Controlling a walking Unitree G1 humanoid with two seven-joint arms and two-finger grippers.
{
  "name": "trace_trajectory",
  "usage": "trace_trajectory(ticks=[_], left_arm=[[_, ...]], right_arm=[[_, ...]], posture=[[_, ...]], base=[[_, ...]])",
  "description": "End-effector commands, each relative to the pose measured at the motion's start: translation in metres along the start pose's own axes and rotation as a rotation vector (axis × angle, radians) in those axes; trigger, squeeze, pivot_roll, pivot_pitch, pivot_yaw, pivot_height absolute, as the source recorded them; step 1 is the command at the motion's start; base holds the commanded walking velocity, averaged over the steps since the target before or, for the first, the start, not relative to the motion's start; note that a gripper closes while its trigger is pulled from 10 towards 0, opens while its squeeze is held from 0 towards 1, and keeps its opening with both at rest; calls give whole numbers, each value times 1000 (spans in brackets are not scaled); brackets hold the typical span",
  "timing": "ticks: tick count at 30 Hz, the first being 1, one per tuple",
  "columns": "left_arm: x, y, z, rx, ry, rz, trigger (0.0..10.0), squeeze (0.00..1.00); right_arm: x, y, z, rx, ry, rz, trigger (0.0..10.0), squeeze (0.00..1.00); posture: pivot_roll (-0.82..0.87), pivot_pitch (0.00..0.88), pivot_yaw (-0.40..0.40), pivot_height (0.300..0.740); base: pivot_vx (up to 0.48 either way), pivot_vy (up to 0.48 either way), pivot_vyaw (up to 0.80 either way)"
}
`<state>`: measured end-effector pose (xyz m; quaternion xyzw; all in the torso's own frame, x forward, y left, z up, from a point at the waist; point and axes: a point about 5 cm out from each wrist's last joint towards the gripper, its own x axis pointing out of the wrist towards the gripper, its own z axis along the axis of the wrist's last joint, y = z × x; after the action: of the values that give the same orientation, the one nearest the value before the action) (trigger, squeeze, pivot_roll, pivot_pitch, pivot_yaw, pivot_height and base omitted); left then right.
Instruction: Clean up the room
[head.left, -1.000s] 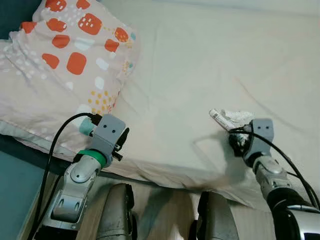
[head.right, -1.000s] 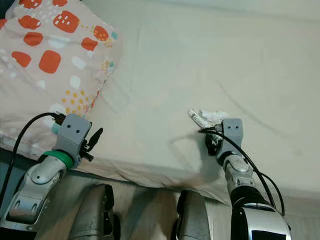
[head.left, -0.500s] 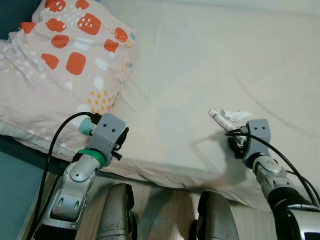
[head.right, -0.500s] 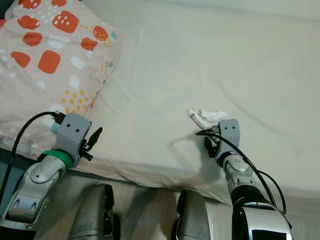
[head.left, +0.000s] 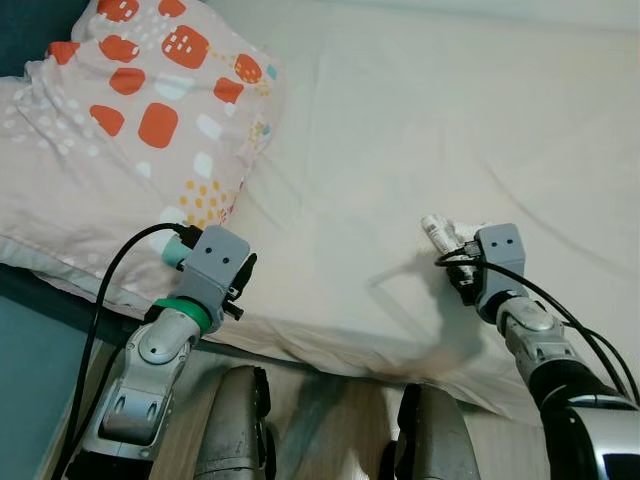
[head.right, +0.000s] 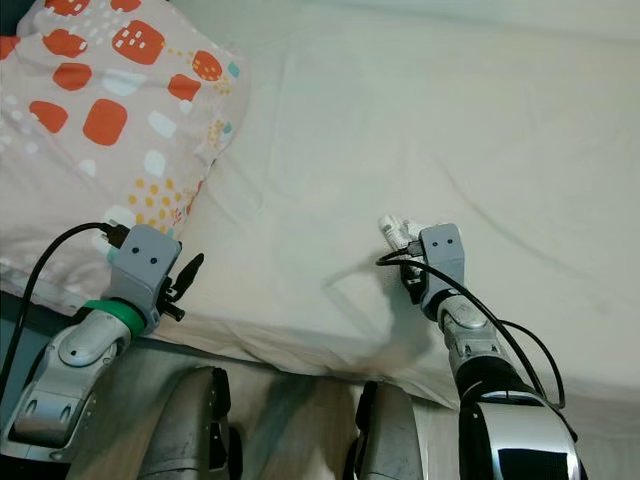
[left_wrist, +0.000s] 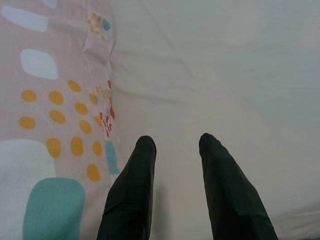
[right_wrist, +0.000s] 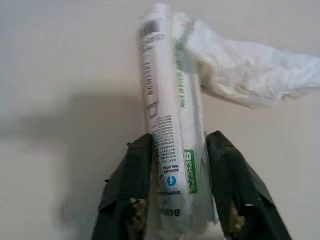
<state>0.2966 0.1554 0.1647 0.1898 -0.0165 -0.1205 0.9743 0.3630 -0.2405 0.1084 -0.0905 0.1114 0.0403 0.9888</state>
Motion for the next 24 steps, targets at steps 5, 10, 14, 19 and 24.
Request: trace_trajectory(ticks=[5, 10, 14, 19, 24], left_arm=[[-3, -2, -6, 2, 31, -5, 10000, 0], [-1, -3, -5, 1, 24, -7, 10000, 0], [1, 1, 4, 3, -10, -20, 10000, 0], [2, 10, 13, 13, -37, -34, 10000, 0], [3, 23, 23, 24, -66, 1, 10000, 0]], right_arm=[[-4, 7, -23, 99, 93, 27, 0, 0], [-4, 14, -24, 135, 93, 95, 0, 0], [2, 30, -1, 126, -30, 266, 0, 0], [5, 51, 14, 88, -88, 433, 0, 0], [8, 86, 24, 71, -112, 617, 0, 0]], posture=[[257, 249, 79, 595], [243, 236, 76, 595], [241, 235, 76, 595], [238, 233, 76, 595], [247, 232, 71, 595]], base=[[0, 0, 0], [0, 0, 0], [0, 0, 0], [0, 0, 0], [0, 0, 0]])
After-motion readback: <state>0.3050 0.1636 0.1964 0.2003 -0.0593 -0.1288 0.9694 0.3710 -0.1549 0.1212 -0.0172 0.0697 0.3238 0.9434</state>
